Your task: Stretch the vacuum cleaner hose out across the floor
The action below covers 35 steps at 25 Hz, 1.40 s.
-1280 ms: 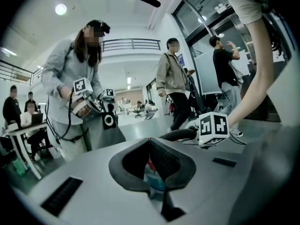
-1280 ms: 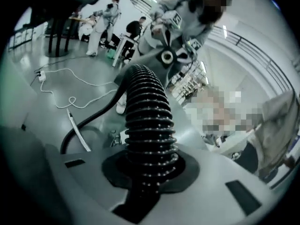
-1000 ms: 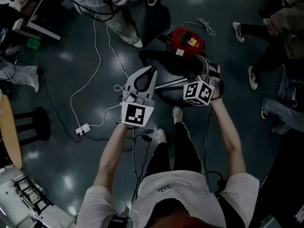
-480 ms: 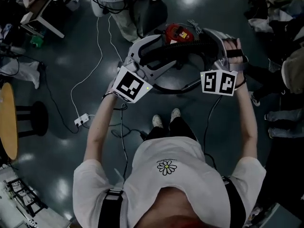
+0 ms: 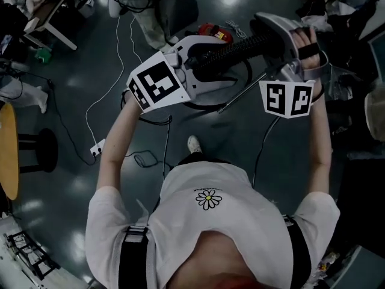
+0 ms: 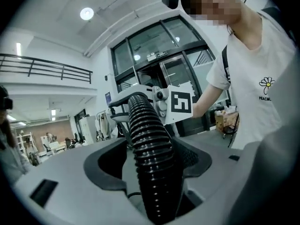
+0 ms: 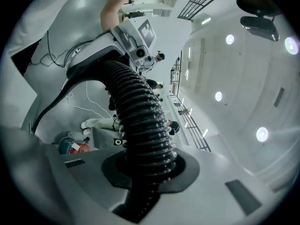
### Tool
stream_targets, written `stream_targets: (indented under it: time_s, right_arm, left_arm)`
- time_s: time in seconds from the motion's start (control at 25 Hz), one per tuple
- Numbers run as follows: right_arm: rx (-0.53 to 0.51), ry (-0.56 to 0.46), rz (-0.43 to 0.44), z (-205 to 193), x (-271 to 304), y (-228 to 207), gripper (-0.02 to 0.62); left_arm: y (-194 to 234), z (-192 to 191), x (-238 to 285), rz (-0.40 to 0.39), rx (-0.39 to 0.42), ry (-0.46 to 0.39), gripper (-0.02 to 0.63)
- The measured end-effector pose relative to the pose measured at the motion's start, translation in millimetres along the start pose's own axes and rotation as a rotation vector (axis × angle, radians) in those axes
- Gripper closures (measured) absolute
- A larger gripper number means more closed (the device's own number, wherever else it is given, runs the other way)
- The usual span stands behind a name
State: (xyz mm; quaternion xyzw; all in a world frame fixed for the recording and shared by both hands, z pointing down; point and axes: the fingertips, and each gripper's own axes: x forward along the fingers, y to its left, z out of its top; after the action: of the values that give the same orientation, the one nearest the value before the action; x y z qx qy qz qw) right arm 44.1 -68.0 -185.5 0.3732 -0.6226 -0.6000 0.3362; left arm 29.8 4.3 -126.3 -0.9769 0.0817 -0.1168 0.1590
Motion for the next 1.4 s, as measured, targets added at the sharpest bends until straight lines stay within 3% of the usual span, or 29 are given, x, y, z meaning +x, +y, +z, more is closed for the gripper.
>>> stream_targets:
  time_s: [0.2,0.24,0.36,0.44,0.52,0.72,0.84,0.92,1.04,1.24,1.32,1.4]
  right_arm:
    - [-0.01,-0.056,-0.011,41,-35,-8,0.492]
    - [0.001,-0.065,-0.018,49,-48,-5,0.492]
    - [0.069,-0.108,-0.041,76,-88,3,0.492]
    - [0.135,-0.176,-0.021,95,-111,7,0.491]
    - [0.19,-0.255,0.033,114,-131,16,0.491]
    - [0.419,-0.375,0.208,159,-167,54,0.466]
    - [0.595,-0.32,0.24,161,-175,84,0.295]
    - [0.722,-0.276,0.268,155,-185,112,0.288]
    - [1.03,-0.195,0.338,141,-209,148,0.239]
    - [1.519,0.059,0.389,90,-246,232,0.239]
    - [1.618,0.16,0.421,84,-258,277,0.239]
    - [1.627,0.252,0.485,91,-265,324,0.239]
  left_arm:
    - [-83,17,-1,-0.256,-0.14,0.051,0.306]
    - [-104,22,-2,-0.292,-0.184,0.027,0.314]
    - [-165,48,-8,-0.384,-0.376,-0.124,0.426]
    - [-196,64,-12,-0.38,-0.48,-0.22,0.43]
    - [-222,71,-14,-0.333,-0.531,-0.278,0.431]
    - [-277,75,-33,-0.237,-0.651,-0.347,0.433]
    - [-295,65,-43,-0.218,-0.739,-0.357,0.431]
    - [-310,55,-44,-0.227,-0.763,-0.329,0.431]
    - [-333,52,-50,-0.275,-0.783,-0.323,0.431]
    - [-354,76,-88,-0.343,-0.741,-0.369,0.431]
    - [-362,93,-109,-0.363,-0.723,-0.4,0.431]
    - [-370,112,-131,-0.387,-0.7,-0.415,0.431]
